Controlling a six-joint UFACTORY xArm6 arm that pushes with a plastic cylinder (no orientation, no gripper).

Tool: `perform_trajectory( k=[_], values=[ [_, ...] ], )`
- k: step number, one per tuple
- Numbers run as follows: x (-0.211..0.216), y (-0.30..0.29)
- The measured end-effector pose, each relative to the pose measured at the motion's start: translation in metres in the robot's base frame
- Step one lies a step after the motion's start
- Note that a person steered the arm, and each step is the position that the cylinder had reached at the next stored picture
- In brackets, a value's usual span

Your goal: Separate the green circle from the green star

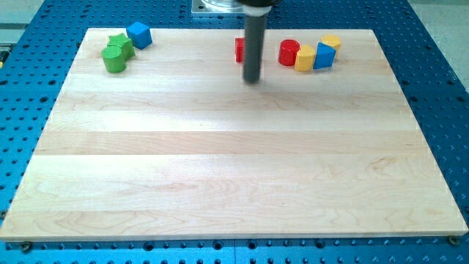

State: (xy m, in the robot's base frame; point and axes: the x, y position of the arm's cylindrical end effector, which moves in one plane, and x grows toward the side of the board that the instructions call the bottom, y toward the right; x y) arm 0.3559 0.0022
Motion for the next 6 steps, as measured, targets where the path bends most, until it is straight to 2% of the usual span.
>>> perform_trajectory(
  k=[1, 2, 3, 5, 6],
  values=[
    [-0.003, -0.102],
    [0.019, -0.235],
    [-0.038, -0.25],
    [-0.103, -0.28],
    [-0.092, -0.252]
  ],
)
